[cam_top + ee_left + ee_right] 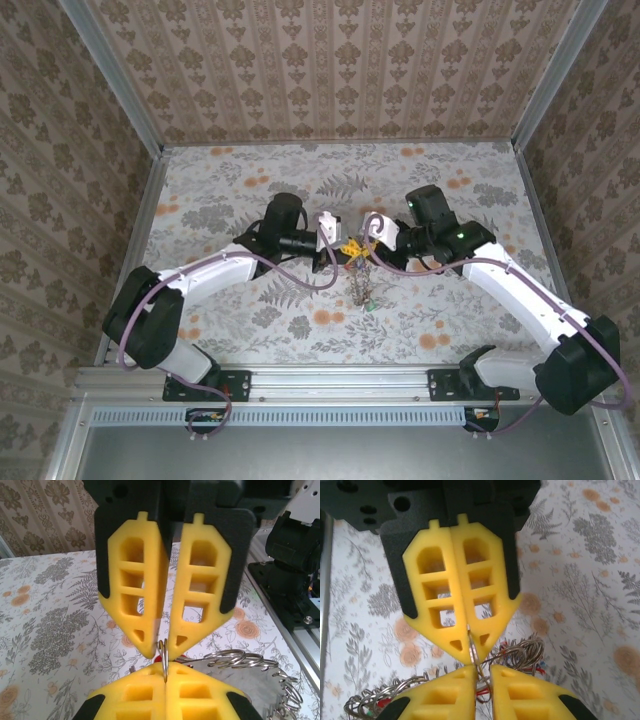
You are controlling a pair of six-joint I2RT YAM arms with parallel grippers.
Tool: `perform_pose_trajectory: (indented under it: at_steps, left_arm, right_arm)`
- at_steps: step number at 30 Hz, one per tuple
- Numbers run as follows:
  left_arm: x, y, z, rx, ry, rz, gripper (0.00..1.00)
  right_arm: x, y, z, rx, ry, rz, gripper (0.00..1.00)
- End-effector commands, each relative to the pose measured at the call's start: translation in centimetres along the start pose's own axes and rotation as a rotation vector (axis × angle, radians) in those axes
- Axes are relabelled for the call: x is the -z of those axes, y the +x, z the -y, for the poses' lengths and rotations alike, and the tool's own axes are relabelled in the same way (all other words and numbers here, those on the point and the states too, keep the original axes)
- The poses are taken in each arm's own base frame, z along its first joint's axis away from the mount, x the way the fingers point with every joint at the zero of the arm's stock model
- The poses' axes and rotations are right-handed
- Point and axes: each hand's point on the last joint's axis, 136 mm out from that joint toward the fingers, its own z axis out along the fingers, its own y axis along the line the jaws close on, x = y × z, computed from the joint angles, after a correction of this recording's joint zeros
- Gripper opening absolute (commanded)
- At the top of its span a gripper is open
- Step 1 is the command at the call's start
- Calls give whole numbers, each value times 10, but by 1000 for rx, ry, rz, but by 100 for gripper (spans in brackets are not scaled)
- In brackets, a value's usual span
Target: Put the keys on the keyring
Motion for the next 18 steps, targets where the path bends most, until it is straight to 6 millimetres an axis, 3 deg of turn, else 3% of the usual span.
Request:
perform_pose_trajectory:
  at_steps: [1,10,12,15,18]
  left_arm:
    - [6,-42,5,-88,38,156,0]
    - [10,-54,6,-95,43,261,0]
    - [10,-54,5,-89,42,266,0]
    - [8,-45,-1,-67,20,217,0]
    - [6,-31,-4,-61,-12,123,12]
  right_arm:
    - [6,-27,4,-6,-43,197,17]
    - [2,-24,8,-43,-68,320,17]
    - [4,-27,9,-48,-62,330,9]
    - [9,-28,13,-54,-36,306,1]
    - [13,-26,12,-36,-15,243,0]
